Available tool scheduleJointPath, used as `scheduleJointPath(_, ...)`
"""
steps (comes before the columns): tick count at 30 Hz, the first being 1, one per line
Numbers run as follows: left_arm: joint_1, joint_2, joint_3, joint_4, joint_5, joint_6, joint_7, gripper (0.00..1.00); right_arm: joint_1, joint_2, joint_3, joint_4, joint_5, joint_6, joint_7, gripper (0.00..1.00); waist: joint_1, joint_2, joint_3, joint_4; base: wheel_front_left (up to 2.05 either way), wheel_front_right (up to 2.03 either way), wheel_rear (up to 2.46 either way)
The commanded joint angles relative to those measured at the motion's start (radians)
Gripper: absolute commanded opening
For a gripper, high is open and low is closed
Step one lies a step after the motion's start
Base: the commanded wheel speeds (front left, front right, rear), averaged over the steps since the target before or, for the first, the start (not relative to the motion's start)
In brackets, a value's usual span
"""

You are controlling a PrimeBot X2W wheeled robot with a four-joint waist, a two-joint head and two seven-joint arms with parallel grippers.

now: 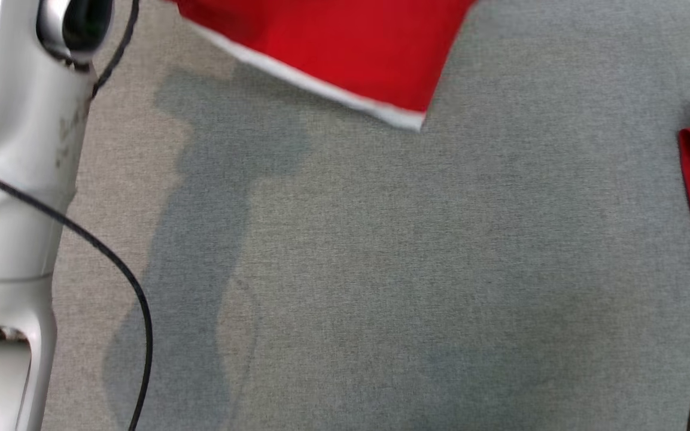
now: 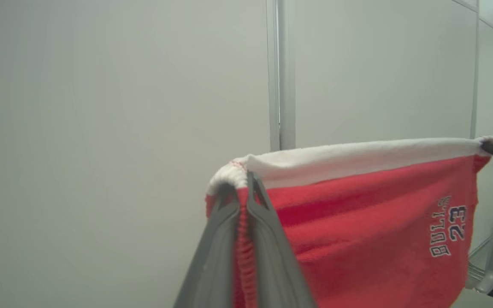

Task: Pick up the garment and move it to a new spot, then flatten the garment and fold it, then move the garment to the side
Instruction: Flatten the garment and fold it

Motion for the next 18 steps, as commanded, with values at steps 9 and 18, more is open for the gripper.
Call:
scheduleJointPath(9, -0.143, -0.079, 0.014, 0.337, -0.045, -0.059, -0.110, 0.00, -0.161, 0.046, 0.098, 0.332, 0.009, 0.000, -0.142, 0.00, 0.0000, 0.0000, 0.002, -0.001, 0.00, 0.00, 0.00)
scheduleJointPath(18, 0.170, -0.120, 0.050, 0.346, -0.042, -0.076, -0.124, 0.00, 0.102, 0.043, 0.240, 0.412, 0.138, 0.000, -0.219, 0.00, 0.0000, 0.0000, 0.008, -0.008, 0.00, 0.00, 0.00)
